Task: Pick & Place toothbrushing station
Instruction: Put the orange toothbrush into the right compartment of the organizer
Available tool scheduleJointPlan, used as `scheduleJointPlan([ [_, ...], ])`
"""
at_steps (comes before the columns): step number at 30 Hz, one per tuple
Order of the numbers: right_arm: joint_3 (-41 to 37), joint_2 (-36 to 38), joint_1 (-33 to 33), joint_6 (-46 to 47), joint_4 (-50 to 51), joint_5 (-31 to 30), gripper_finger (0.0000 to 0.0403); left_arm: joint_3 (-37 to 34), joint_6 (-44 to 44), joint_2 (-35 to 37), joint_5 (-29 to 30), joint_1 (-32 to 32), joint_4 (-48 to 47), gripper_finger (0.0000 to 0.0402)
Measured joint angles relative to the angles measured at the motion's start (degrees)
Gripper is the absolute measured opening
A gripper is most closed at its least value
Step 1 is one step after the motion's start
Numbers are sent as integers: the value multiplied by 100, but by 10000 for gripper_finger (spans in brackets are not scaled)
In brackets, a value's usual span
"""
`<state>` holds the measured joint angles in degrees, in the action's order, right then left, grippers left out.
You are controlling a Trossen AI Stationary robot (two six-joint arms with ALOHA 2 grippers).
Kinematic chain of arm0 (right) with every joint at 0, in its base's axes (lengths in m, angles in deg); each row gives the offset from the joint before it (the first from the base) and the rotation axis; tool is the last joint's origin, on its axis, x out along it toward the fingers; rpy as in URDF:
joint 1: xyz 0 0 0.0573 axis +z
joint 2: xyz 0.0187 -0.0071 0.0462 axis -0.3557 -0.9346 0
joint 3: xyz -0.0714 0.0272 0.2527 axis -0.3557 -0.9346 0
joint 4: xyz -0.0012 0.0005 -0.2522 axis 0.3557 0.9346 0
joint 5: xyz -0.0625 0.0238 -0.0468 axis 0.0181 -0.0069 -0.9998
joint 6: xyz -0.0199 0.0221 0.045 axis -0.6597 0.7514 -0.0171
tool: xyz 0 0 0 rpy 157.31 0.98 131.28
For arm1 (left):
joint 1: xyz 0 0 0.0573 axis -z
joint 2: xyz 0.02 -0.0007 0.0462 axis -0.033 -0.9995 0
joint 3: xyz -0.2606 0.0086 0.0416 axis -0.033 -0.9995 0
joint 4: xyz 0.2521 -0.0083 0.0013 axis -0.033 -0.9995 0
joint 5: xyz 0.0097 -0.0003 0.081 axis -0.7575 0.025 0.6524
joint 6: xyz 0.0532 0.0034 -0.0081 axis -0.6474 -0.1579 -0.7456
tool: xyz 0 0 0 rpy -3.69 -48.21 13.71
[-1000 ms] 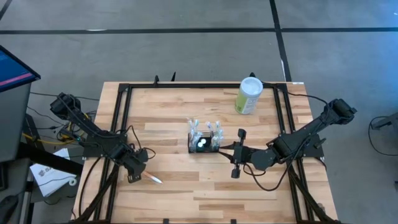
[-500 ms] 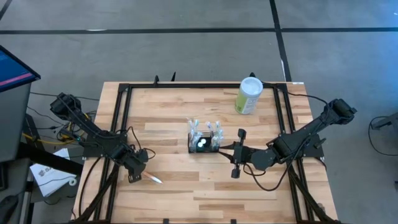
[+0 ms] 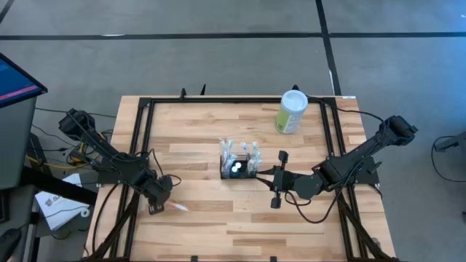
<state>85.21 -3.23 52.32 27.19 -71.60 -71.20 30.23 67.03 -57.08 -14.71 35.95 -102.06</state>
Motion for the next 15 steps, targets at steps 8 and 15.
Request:
scheduleJointPlan([
  [8,0,0,0,-24,0,2,56,189,45,0,-421,0,79,1],
  [15,0,0,-15,-108,-147,745,56,792,299,15,-611,-76,182,0],
])
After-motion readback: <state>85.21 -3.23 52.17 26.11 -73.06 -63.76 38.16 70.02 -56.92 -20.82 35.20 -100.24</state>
